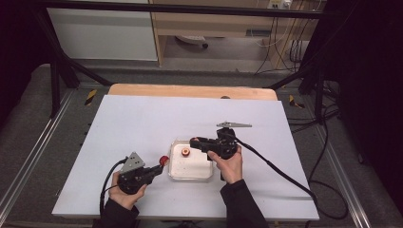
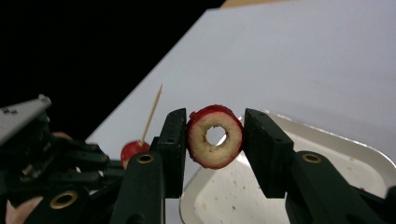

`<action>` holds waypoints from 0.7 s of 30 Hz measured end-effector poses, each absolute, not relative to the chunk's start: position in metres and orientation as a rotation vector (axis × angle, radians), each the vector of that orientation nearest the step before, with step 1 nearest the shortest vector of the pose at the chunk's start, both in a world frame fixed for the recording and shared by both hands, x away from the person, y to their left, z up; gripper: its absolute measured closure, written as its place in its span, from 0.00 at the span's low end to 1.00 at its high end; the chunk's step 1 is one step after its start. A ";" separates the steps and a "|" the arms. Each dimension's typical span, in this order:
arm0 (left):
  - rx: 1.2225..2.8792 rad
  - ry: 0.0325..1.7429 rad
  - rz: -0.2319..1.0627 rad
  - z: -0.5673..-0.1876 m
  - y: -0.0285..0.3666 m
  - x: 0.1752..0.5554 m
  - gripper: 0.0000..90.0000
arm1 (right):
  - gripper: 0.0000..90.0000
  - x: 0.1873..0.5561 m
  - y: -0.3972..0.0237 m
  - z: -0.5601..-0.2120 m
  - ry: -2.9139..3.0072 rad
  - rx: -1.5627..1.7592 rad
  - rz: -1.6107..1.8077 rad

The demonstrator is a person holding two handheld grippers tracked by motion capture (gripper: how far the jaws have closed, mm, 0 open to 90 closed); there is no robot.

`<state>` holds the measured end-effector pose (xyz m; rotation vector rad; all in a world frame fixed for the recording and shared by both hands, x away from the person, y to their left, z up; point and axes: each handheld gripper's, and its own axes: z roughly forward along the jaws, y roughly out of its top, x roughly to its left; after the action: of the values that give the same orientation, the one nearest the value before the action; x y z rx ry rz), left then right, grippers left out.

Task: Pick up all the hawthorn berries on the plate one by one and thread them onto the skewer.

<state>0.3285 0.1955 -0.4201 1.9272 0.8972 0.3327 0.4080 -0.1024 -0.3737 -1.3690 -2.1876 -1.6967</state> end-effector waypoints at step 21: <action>1.864 0.915 0.288 -0.416 0.183 0.319 0.98 | 0.68 0.396 -0.088 -0.396 -1.629 -1.422 -2.339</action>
<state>0.3190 0.1832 -0.4162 1.8640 0.9154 0.2879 0.3961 -0.0876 -0.3962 -1.4219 -1.6294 -2.3388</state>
